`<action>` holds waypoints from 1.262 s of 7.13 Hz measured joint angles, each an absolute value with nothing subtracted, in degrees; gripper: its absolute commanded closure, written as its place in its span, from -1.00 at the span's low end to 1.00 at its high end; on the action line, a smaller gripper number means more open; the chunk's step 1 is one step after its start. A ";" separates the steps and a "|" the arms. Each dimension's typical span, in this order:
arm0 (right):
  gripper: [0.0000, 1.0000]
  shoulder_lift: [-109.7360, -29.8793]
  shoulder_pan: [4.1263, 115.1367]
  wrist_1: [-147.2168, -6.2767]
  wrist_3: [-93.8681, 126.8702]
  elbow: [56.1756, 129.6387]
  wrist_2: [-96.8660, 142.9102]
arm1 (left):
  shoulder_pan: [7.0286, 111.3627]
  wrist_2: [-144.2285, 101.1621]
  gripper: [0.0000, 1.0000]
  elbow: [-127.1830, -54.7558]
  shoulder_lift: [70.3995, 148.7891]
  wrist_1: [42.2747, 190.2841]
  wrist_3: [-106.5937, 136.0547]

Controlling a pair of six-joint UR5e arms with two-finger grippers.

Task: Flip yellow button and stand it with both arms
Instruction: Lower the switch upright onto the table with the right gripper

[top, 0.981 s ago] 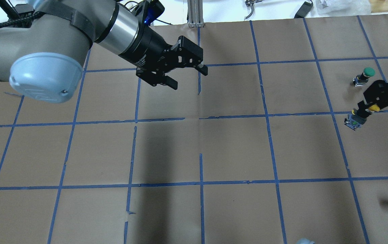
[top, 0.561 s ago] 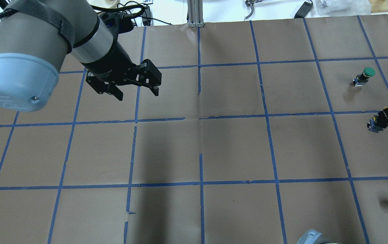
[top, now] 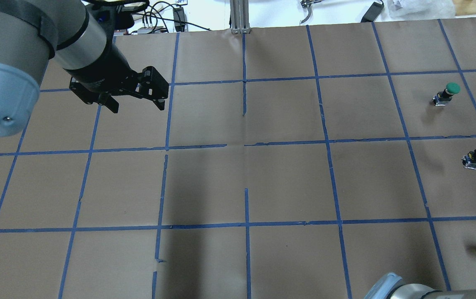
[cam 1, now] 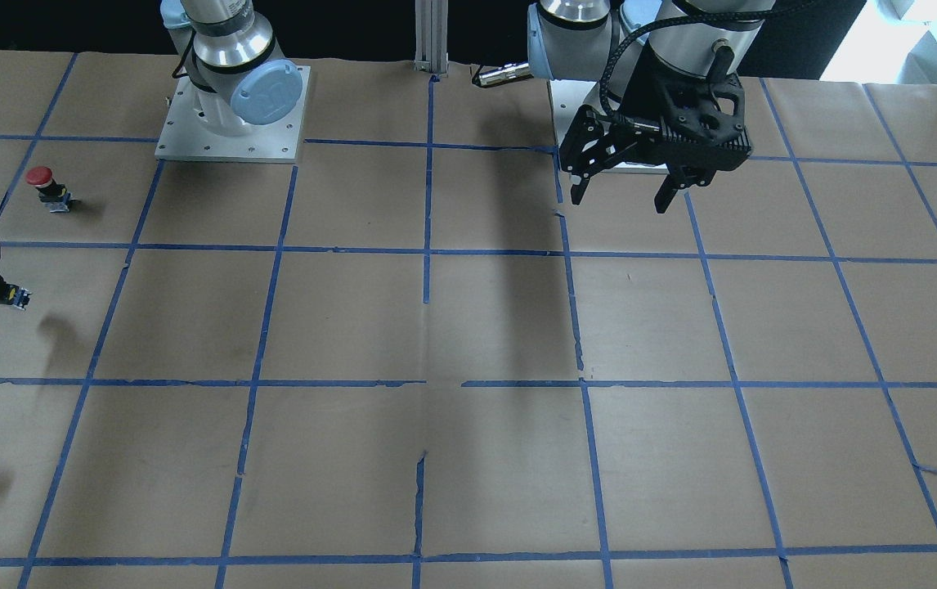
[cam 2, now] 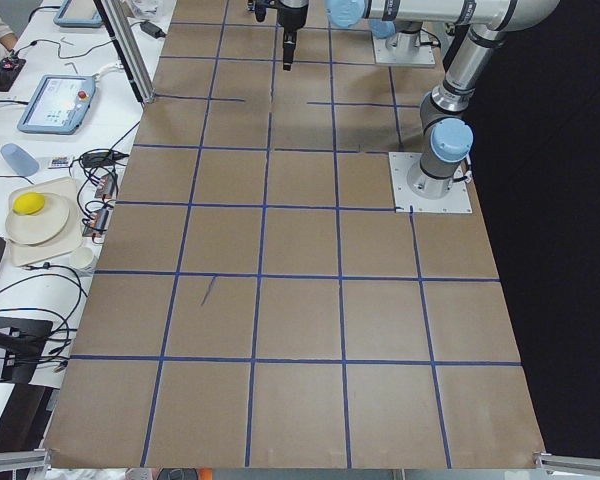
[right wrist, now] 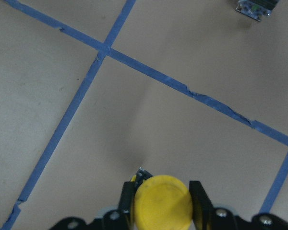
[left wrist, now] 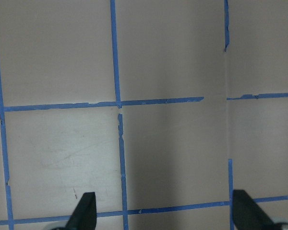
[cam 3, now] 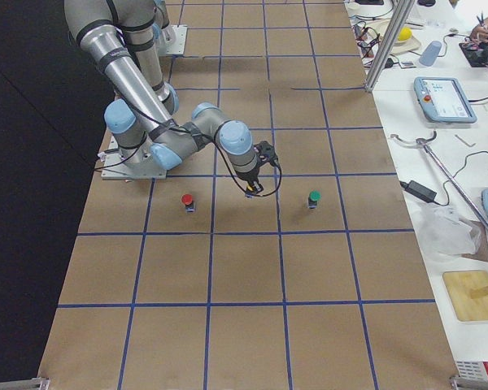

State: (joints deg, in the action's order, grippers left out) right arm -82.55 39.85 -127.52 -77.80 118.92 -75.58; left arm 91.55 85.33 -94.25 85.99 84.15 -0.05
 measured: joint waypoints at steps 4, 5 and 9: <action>0.59 -80.95 38.41 -131.08 -79.75 120.77 -73.60 | 90.50 85.80 -1.00 -94.67 85.76 83.99 -0.52; 0.42 -80.43 38.31 -131.29 -79.75 120.77 -73.58 | 90.49 85.82 -1.00 -94.71 85.73 83.91 -0.53; -0.99 -80.09 38.15 -131.43 -79.02 120.65 -73.64 | 90.44 85.82 -1.00 -94.86 85.70 83.85 -0.53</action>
State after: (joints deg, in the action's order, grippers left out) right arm -80.09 38.15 -131.43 -79.02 120.65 -73.64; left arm 90.44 85.82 -94.86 85.70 83.85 -0.53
